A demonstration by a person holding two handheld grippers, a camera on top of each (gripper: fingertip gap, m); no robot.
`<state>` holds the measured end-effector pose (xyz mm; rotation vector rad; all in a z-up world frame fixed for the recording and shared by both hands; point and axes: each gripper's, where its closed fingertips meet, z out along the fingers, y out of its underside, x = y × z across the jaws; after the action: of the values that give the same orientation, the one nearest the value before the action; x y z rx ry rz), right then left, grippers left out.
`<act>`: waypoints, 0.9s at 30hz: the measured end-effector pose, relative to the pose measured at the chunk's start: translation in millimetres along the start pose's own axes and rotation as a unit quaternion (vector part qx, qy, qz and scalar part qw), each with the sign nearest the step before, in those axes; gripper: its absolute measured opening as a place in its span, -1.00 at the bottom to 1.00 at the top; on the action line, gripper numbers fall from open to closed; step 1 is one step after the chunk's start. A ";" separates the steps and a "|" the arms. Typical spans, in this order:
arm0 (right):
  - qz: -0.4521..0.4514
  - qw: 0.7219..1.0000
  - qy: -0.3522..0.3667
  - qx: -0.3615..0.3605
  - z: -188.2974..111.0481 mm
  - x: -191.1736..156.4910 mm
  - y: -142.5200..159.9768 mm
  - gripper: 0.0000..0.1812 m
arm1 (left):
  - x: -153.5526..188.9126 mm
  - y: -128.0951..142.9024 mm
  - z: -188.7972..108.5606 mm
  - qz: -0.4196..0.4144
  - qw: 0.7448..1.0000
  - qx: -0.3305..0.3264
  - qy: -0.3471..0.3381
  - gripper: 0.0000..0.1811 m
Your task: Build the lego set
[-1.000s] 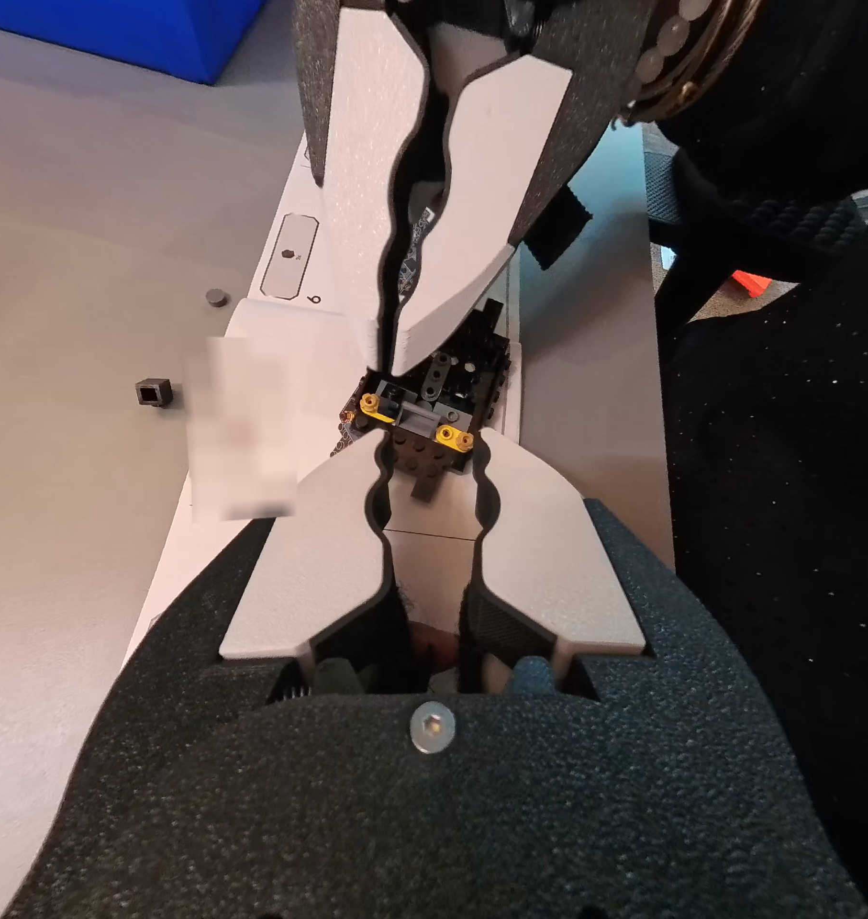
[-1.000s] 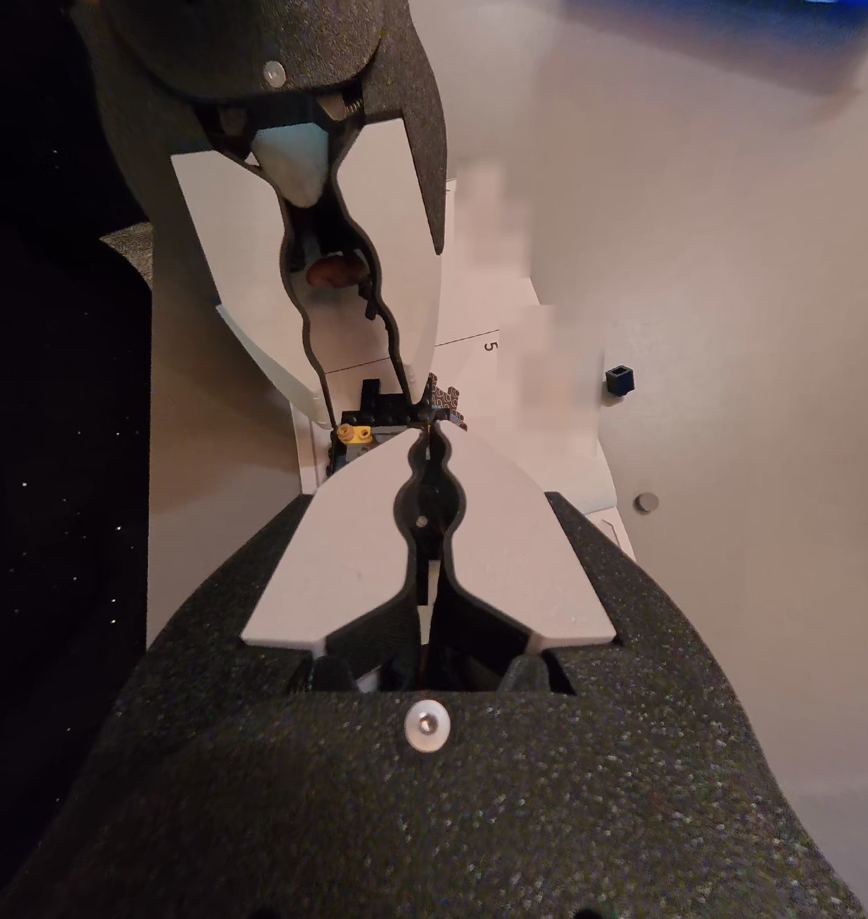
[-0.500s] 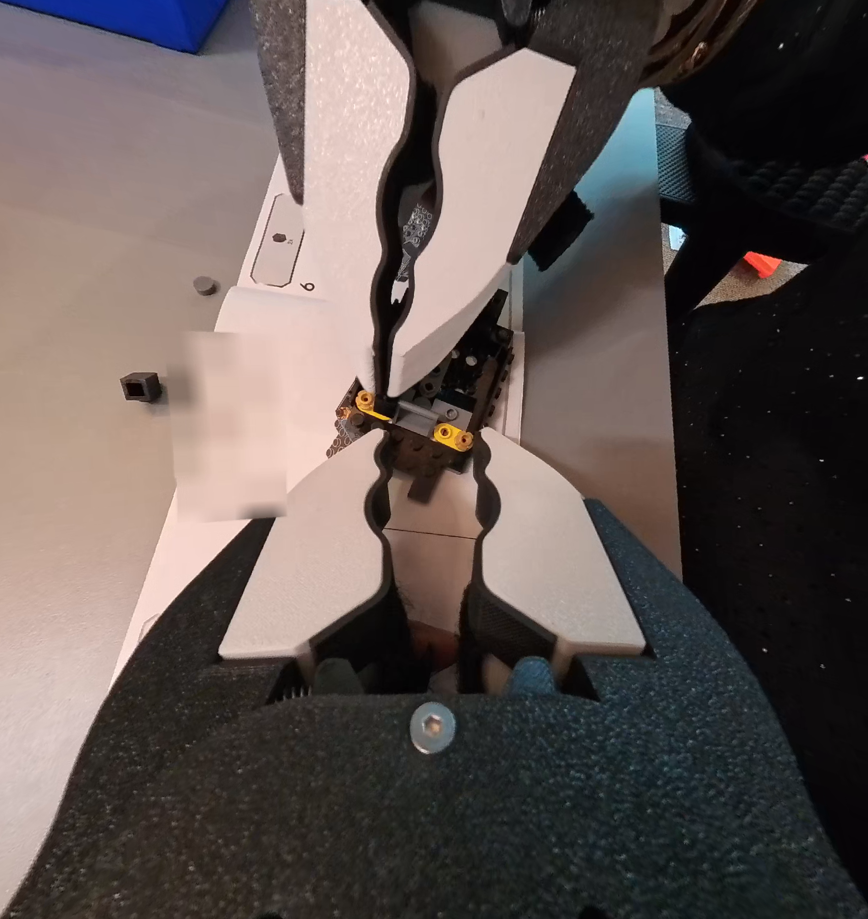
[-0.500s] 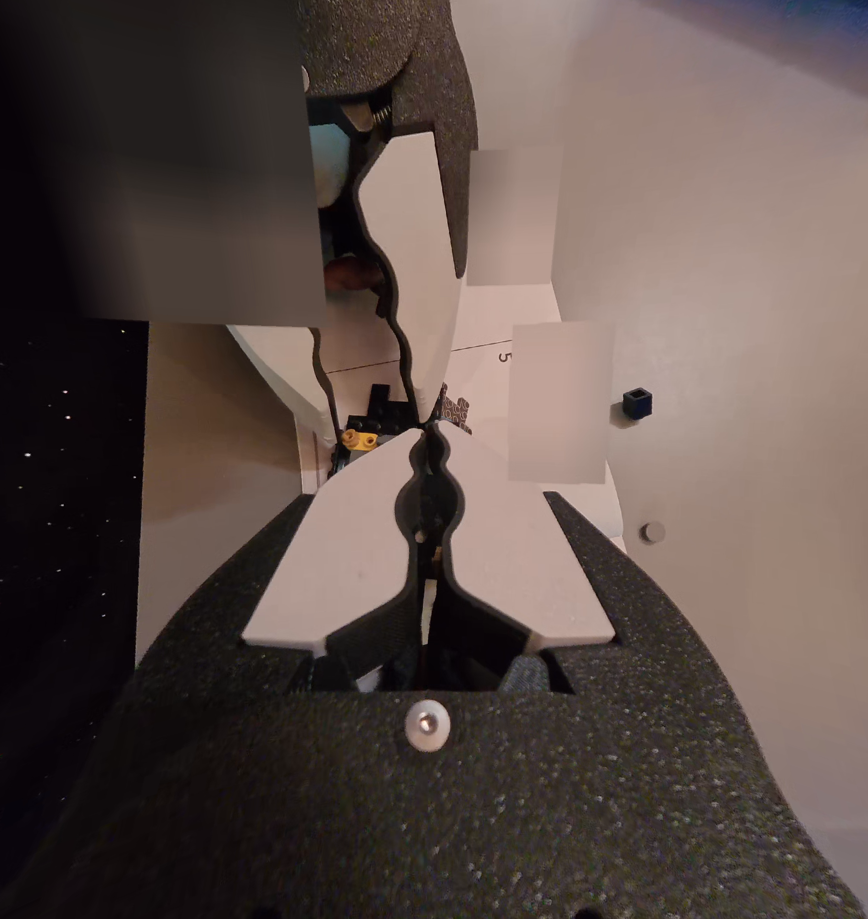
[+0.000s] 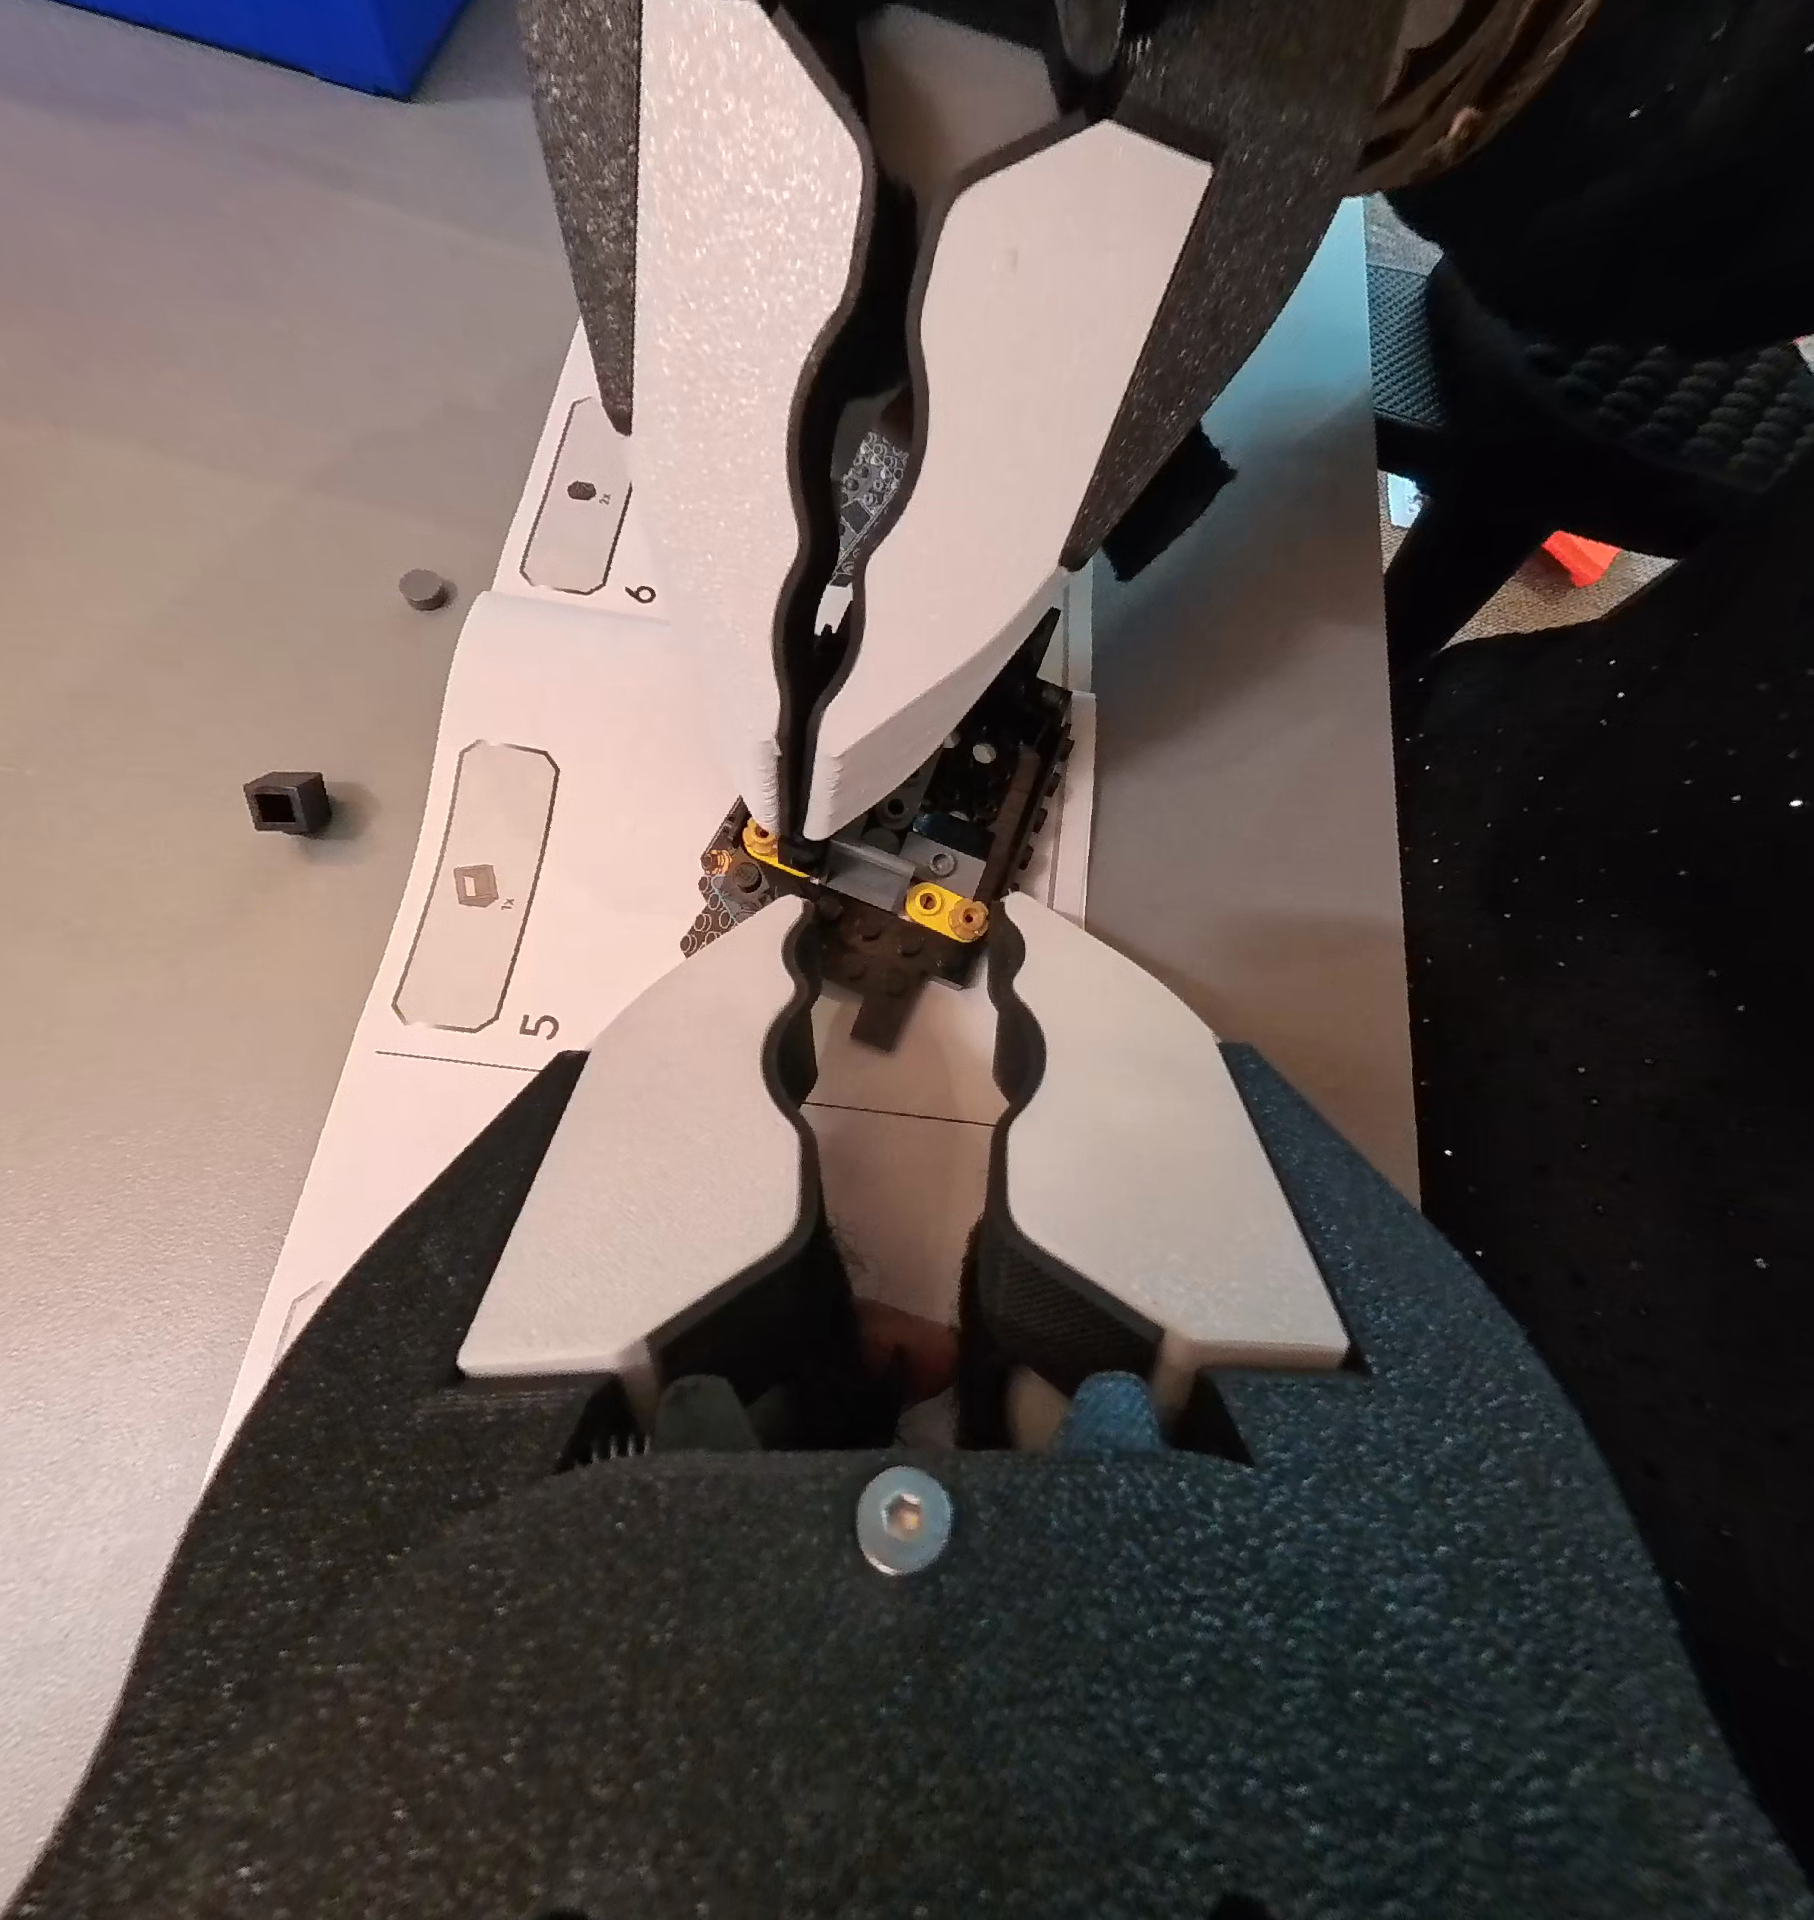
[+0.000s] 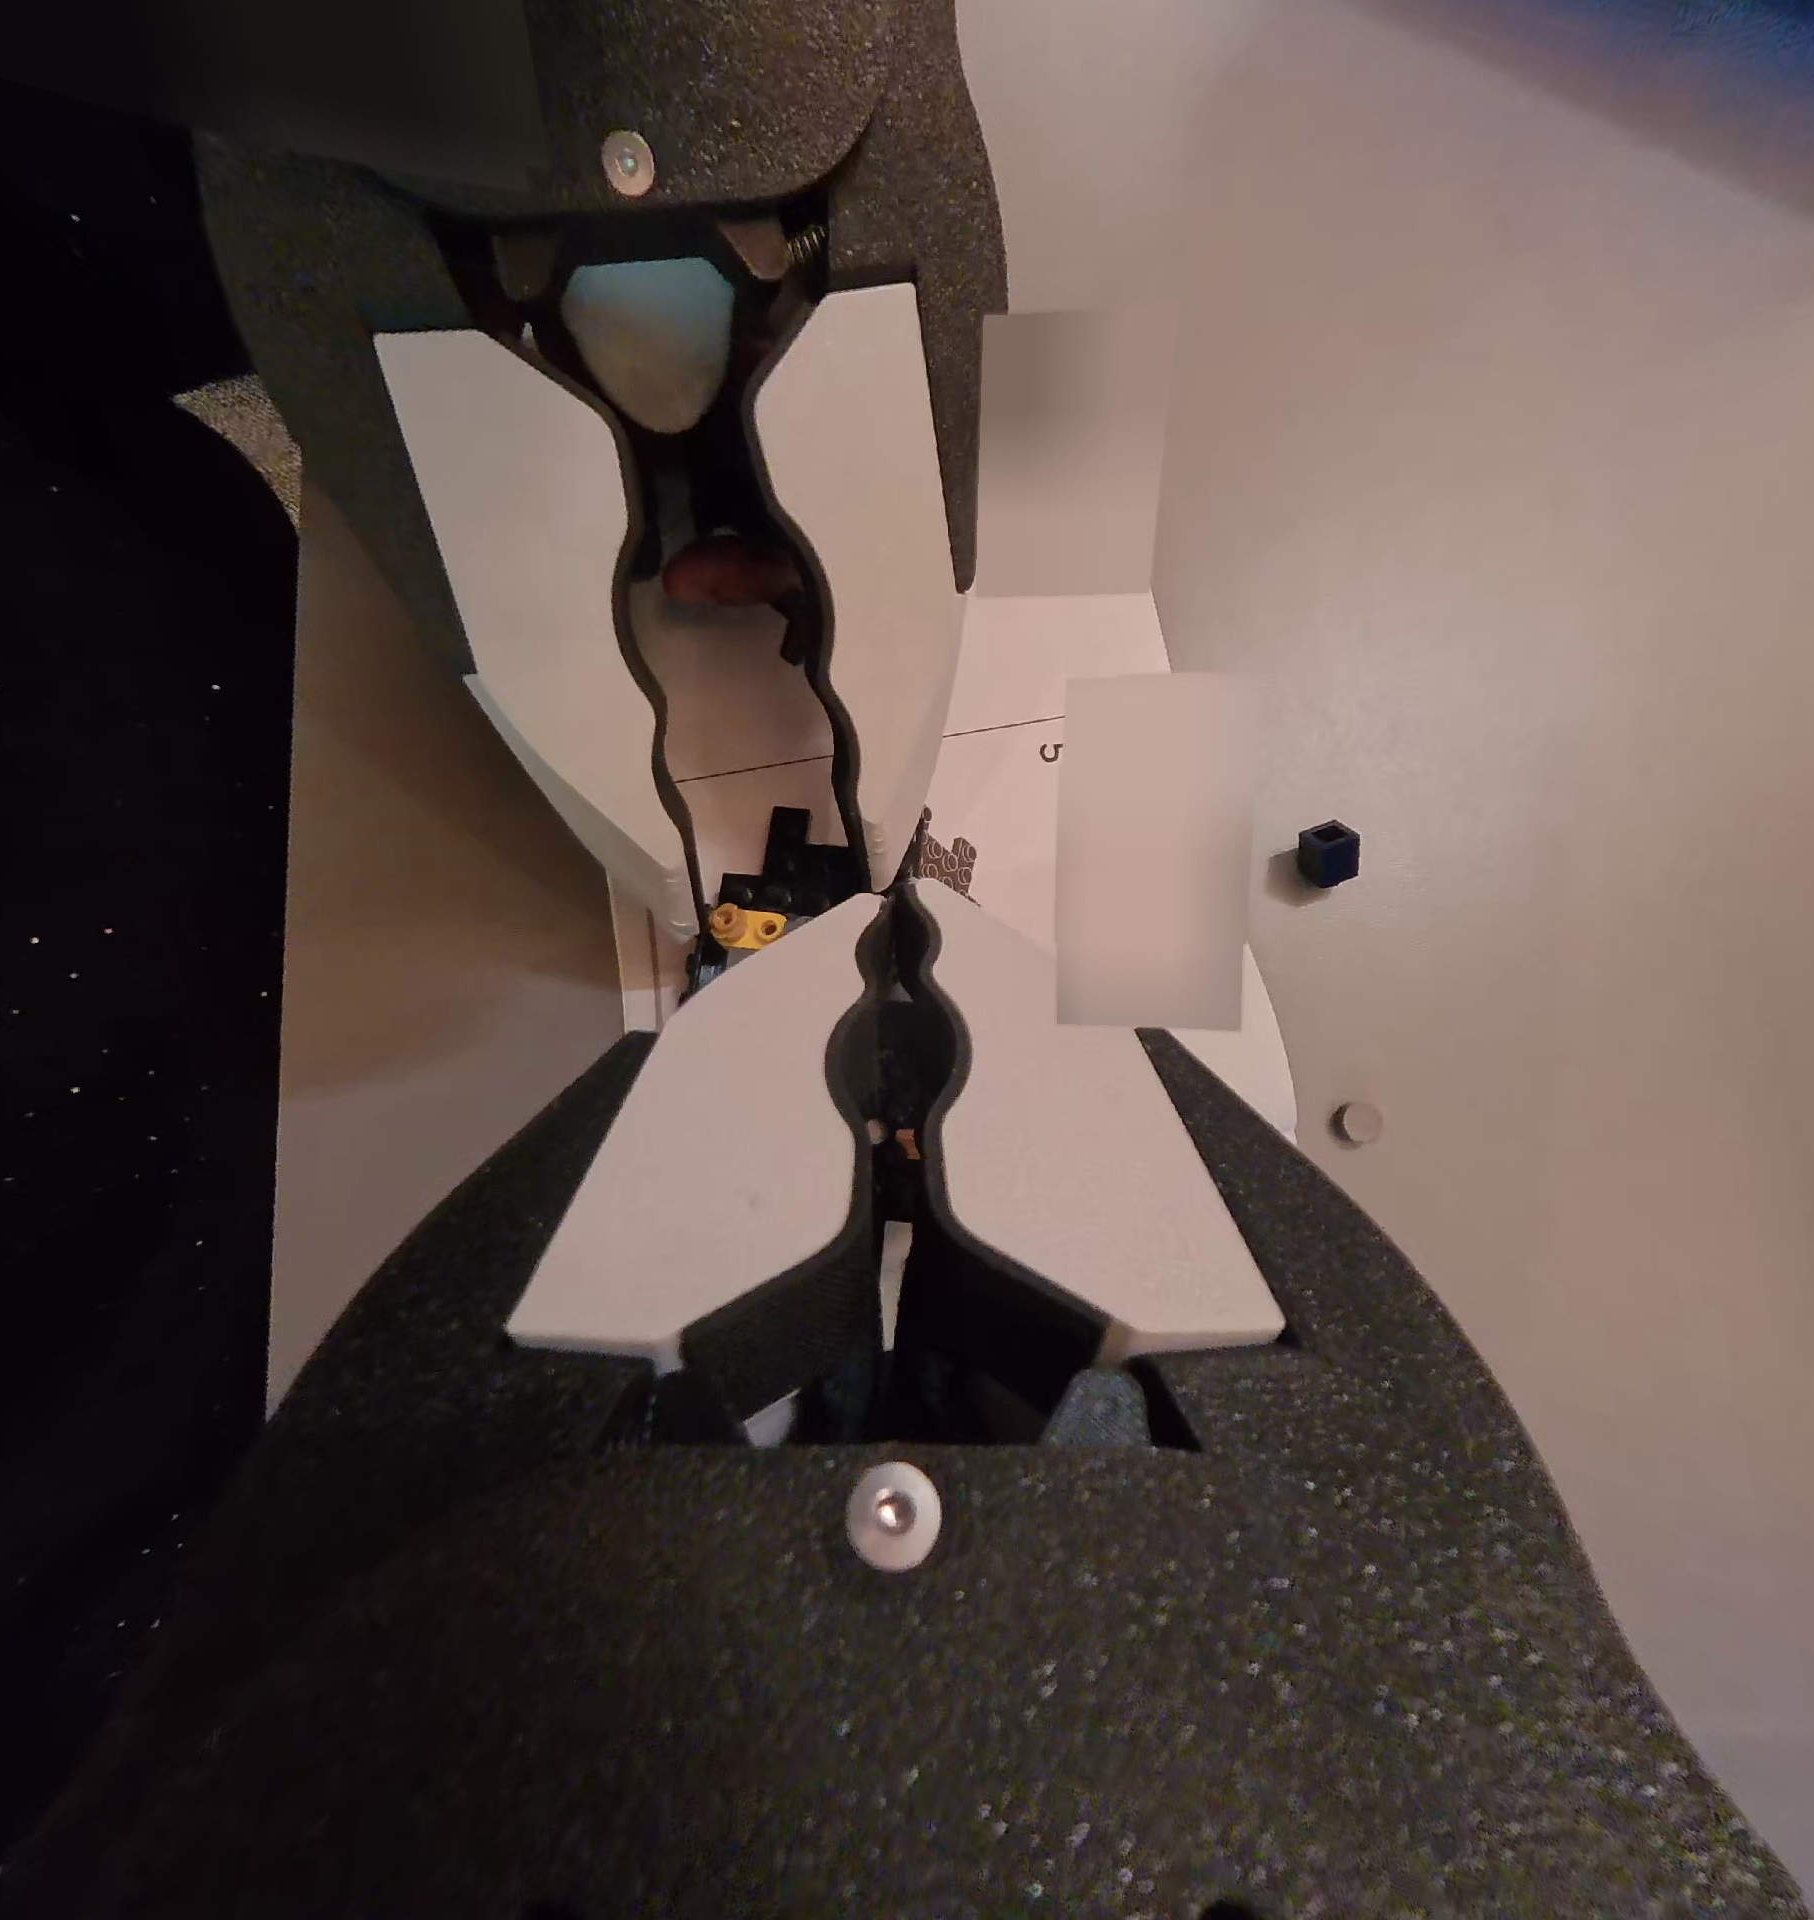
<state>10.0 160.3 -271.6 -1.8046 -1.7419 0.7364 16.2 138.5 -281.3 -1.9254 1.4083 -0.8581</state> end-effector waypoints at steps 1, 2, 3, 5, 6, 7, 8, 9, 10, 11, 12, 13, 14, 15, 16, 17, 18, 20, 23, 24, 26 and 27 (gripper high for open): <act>-0.005 1.000 0.000 -0.001 0.0 0.0 0.0 -1.00 | 0.0 0.1 0.1 0.000 1.000 0.000 0.000 -0.67; -0.009 1.000 0.000 -0.003 0.2 0.0 0.0 -1.00 | 0.0 0.0 0.1 0.000 1.000 0.000 0.000 -0.67; -0.012 1.000 0.001 -0.005 0.4 -0.1 -0.1 -1.00 | -0.1 0.0 0.1 0.000 1.000 0.000 0.000 -0.67; -0.018 1.000 0.002 -0.010 0.6 -0.1 -0.2 -1.00 | -0.1 0.0 0.3 0.000 1.000 0.000 0.000 -0.67; -0.018 1.000 0.002 -0.012 0.6 -0.1 -0.1 -1.00 | -0.2 -0.1 0.3 0.000 1.000 0.000 0.000 -0.67; -0.018 1.000 0.000 -0.015 0.7 -0.2 0.1 -1.00 | -0.3 0.0 0.4 0.000 1.000 0.000 0.000 -0.67; -0.017 1.000 -0.001 -0.018 0.8 -0.1 0.1 -1.00 | -0.3 -0.1 0.5 0.000 1.000 0.000 0.000 -0.67; -0.017 1.000 -0.002 -0.022 0.9 -0.2 0.3 -1.00 | -0.3 0.0 0.6 0.000 1.000 0.000 0.000 -0.67; -0.016 0.999 -0.002 -0.028 1.0 -0.2 0.4 -1.00 | -0.3 0.0 0.6 -0.001 1.000 0.000 0.000 -0.67; -0.015 0.999 -0.003 -0.034 1.2 -0.4 0.5 -1.00 | -0.3 0.0 0.6 -0.001 1.000 0.000 0.000 -0.67; -0.013 0.999 -0.004 -0.041 1.6 -0.7 0.6 -1.00 | -0.4 0.0 0.6 -0.001 1.000 0.000 0.000 -0.67; -0.014 0.999 -0.005 -0.047 2.8 -1.2 0.6 -1.00 | -0.3 0.0 0.8 0.000 1.000 0.001 0.000 -0.67; -0.016 0.998 -0.010 -0.054 5.0 -2.9 1.4 -1.00 | -0.2 0.0 0.9 0.000 1.000 0.001 0.000 -0.67; -0.016 0.997 -0.021 -0.068 8.4 -6.2 5.0 -1.00 | 0.5 -0.1 1.1 0.000 1.000 0.001 0.002 -0.68; -0.014 0.997 -0.026 -0.075 10.4 -8.1 8.0 -1.00 | -0.1 -0.2 0.8 -0.002 1.000 0.002 0.000 -0.71; -0.011 0.997 -0.033 -0.073 10.2 -9.0 9.3 -1.00 | -0.1 1.6 1.6 -0.004 1.000 -0.004 0.000 -0.73; -0.018 0.997 -0.036 -0.064 9.4 -8.8 9.4 -1.00 | -0.2 1.7 1.6 -0.003 1.000 -0.004 0.000 -0.73; -0.032 0.999 -0.021 0.003 3.5 -4.7 -3.7 -1.00 | 0.1 2.9 2.6 -0.001 1.000 -0.010 -0.001 -0.71; 0.032 0.989 -0.037 0.143 -24.8 2.7 -30.8 -1.00 | 0.7 3.1 2.7 0.002 1.000 -0.010 0.000 -0.70; 0.047 0.986 -0.042 0.155 -30.8 5.5 -29.6 -0.87 | 0.7 3.3 2.8 0.004 1.000 -0.011 -0.002 -0.70; 0.051 0.989 -0.035 0.131 -32.5 8.2 -16.7 -0.86 | 1.1 3.3 2.9 0.007 1.000 -0.011 -0.002 -0.69; 0.040 0.992 -0.028 0.113 -30.9 7.2 -10.0 -0.90 | 1.1 3.3 2.8 0.006 1.000 -0.011 -0.001 -0.69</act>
<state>24.5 168.0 -242.7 -1.7221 -1.5574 0.9829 16.8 136.9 -285.5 -1.9319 1.4307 -0.8384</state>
